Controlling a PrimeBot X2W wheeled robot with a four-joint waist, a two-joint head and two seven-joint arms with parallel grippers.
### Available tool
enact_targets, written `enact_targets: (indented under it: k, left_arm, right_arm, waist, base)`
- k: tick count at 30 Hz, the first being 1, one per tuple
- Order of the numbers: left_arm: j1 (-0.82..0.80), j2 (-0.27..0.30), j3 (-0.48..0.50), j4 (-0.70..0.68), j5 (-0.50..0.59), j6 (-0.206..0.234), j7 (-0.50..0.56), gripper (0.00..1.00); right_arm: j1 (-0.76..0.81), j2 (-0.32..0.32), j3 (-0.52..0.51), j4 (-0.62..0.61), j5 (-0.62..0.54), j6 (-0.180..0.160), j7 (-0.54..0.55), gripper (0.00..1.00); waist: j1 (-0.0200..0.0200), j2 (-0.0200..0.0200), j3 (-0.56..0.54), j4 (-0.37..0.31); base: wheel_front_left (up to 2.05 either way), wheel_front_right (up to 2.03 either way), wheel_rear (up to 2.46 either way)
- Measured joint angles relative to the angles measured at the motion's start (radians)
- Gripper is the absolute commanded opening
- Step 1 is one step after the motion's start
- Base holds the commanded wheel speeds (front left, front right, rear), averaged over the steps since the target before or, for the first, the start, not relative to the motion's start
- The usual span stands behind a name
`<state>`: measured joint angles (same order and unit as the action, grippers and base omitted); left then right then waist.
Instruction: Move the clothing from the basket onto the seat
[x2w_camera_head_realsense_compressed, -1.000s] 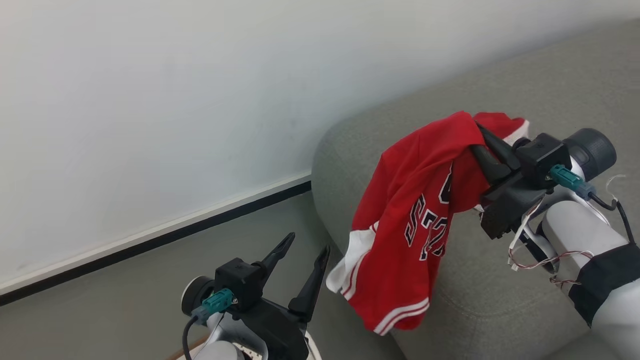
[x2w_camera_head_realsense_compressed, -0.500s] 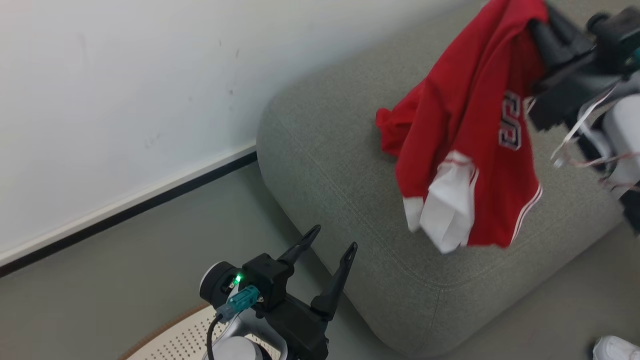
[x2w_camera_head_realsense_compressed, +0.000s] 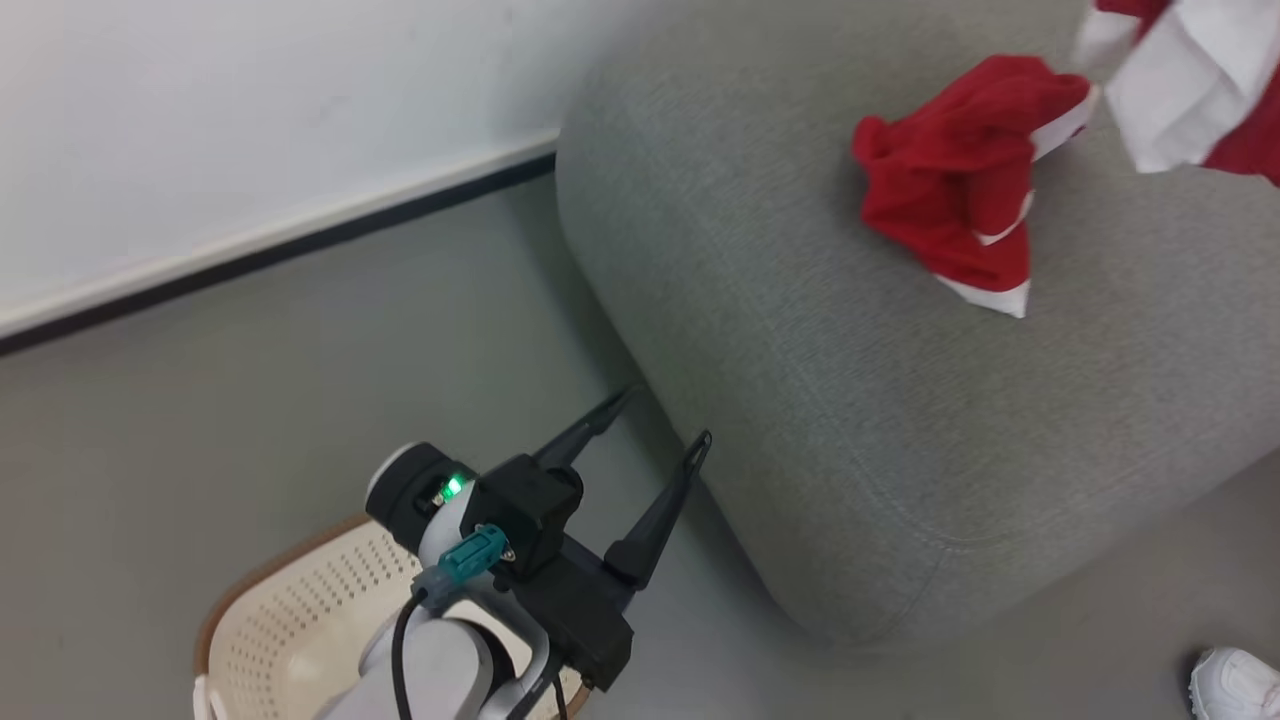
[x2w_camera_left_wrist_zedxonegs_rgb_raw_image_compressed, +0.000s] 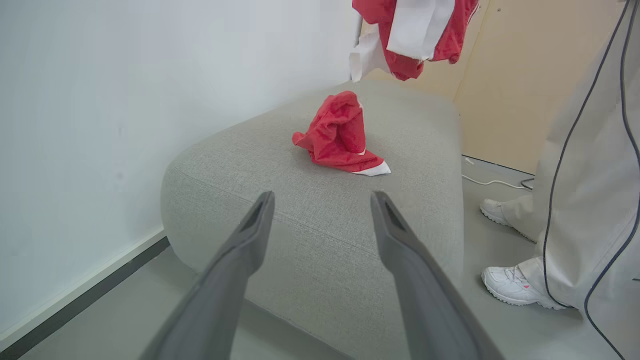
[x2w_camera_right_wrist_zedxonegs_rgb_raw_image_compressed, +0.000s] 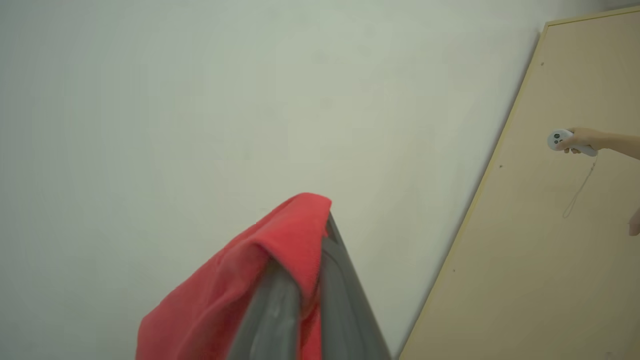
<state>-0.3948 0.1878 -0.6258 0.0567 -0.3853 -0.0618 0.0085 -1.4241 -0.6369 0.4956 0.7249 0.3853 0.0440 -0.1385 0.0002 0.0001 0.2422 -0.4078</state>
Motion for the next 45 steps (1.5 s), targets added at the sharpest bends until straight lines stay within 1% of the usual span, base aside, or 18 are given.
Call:
enact_targets:
  k: [3, 5, 10, 14, 18, 20, 22, 23, 24, 26, 27, 28, 33, 38, 42, 45]
  left_arm:
    - [-0.027, 0.009, 0.000, -0.026, 0.018, -0.001, 0.017, 1.00]
    - [-0.047, 0.017, 0.002, -0.045, 0.026, -0.001, 0.020, 1.00]
    - [-0.077, 0.042, 0.007, -0.099, 0.044, -0.005, 0.043, 1.00]
    - [-0.097, 0.073, 0.023, -0.133, 0.066, -0.008, 0.058, 1.00]
    - [-0.121, 0.095, 0.036, -0.133, 0.072, -0.009, 0.061, 1.00]
    - [-0.129, 0.095, 0.035, -0.128, 0.072, -0.009, 0.062, 1.00]
    - [-0.130, 0.096, 0.036, -0.127, 0.073, -0.010, 0.062, 1.00]
    - [-0.130, 0.098, 0.037, -0.126, 0.073, -0.010, 0.062, 1.00]
    - [-0.130, 0.105, 0.042, -0.125, 0.073, -0.010, 0.062, 1.00]
    - [-0.129, 0.119, 0.052, -0.119, 0.073, -0.010, 0.060, 1.00]
    - [-0.129, 0.119, 0.052, -0.119, 0.073, -0.010, 0.060, 1.00]
    - [-0.129, 0.124, 0.058, -0.115, 0.073, -0.010, 0.060, 1.00]
    - [-0.120, 0.126, 0.081, -0.092, 0.069, -0.007, 0.037, 1.00]
    - [-0.099, 0.116, 0.104, -0.050, 0.056, 0.011, 0.002, 1.00]
    - [-0.075, 0.100, 0.120, -0.018, 0.029, 0.027, -0.028, 1.00]
    - [-0.053, 0.096, 0.145, 0.005, 0.019, 0.042, -0.054, 1.00]
  right_arm:
    - [0.017, 0.006, -0.007, 0.041, 0.015, -0.005, 0.003, 0.00]
    - [0.056, 0.027, -0.012, 0.067, 0.039, -0.015, 0.002, 0.00]
    - [0.170, 0.118, -0.002, 0.121, 0.072, -0.019, -0.006, 0.00]
    - [0.205, 0.174, -0.003, 0.156, 0.095, -0.028, -0.031, 0.00]
    - [0.228, 0.239, 0.003, 0.203, 0.109, -0.028, -0.050, 0.00]
    - [0.255, 0.261, 0.013, 0.225, 0.112, -0.025, -0.058, 0.00]
    - [0.286, 0.272, 0.025, 0.247, 0.112, -0.015, -0.066, 0.00]
    - [0.296, 0.276, 0.030, 0.258, 0.112, -0.009, -0.067, 0.16]
    - [0.303, 0.280, 0.034, 0.266, 0.111, -0.005, -0.072, 0.29]
    - [0.308, 0.291, 0.039, 0.278, 0.110, 0.005, -0.081, 0.50]
    - [0.308, 0.291, 0.039, 0.278, 0.110, 0.005, -0.081, 0.87]
    - [0.308, 0.295, 0.041, 0.280, 0.108, 0.011, -0.086, 1.00]
    - [0.306, 0.297, 0.053, 0.272, 0.091, 0.018, -0.102, 1.00]
    - [0.310, 0.308, 0.055, 0.253, 0.078, 0.019, -0.111, 1.00]
    - [0.357, 0.307, 0.053, 0.230, 0.072, 0.017, -0.111, 1.00]
    - [0.404, 0.310, 0.046, 0.201, 0.072, 0.007, -0.111, 1.00]
  waist:
    - [-0.0001, 0.0000, 0.044, 0.022]
    - [0.0000, 0.0000, 0.074, 0.034]
    - [0.0001, 0.0001, 0.152, 0.054]
    - [0.0000, 0.0001, 0.215, 0.058]
    - [0.0001, 0.0001, 0.272, 0.053]
    - [0.0001, 0.0001, 0.294, 0.048]
    - [0.0000, 0.0002, 0.310, 0.042]
    - [0.0000, 0.0001, 0.316, 0.039]
    - [0.0000, 0.0002, 0.320, 0.035]
    - [0.0000, 0.0001, 0.323, 0.026]
    - [0.0000, 0.0001, 0.323, 0.026]
    - [0.0000, 0.0001, 0.323, 0.022]
    - [-0.0003, 0.0000, 0.301, 0.011]
    - [-0.0002, 0.0000, 0.258, 0.004]
    - [-0.0003, -0.0001, 0.211, 0.004]
    - [-0.0003, -0.0001, 0.172, 0.007]
  base:
    - [0.00, 0.00, 0.00]
    - [0.00, 0.00, 0.00]
    - [0.00, 0.00, 0.00]
    - [0.00, 0.00, 0.00]
    - [0.00, 0.00, 0.00]
    - [0.00, 0.00, 0.00]
    - [0.00, 0.00, 0.00]
    - [0.00, 0.00, 0.00]
    - [0.00, 0.00, 0.00]
    - [0.00, 0.00, 0.00]
    - [0.00, 0.00, 0.00]
    - [0.00, 0.00, 0.00]
    - [0.00, 0.00, 0.00]
    - [0.00, 0.00, 0.00]
    - [0.00, 0.00, 0.00]
    - [0.00, 0.00, 0.00]
